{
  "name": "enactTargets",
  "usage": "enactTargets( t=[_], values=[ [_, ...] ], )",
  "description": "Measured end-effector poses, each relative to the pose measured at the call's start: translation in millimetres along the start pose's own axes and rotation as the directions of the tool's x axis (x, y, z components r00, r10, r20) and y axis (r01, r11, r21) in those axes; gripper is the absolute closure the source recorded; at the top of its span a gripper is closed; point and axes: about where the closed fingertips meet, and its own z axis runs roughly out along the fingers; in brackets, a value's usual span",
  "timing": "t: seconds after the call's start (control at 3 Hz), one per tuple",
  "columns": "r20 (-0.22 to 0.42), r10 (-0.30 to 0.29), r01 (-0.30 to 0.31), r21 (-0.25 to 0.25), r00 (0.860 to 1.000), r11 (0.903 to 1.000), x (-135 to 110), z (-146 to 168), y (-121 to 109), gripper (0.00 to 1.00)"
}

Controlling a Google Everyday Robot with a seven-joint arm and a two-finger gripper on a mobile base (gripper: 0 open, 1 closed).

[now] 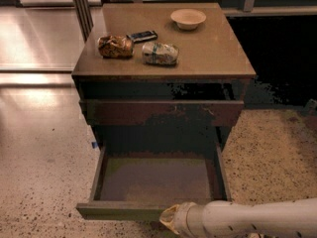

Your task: Close middle drawer

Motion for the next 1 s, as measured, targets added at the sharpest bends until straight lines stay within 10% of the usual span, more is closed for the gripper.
enactTargets(
  t=[1.0],
  values=[
    [0.021, -0.031, 0.030, 0.048, 0.999, 0.9984, -18, 19, -34, 1.00]
  ],
)
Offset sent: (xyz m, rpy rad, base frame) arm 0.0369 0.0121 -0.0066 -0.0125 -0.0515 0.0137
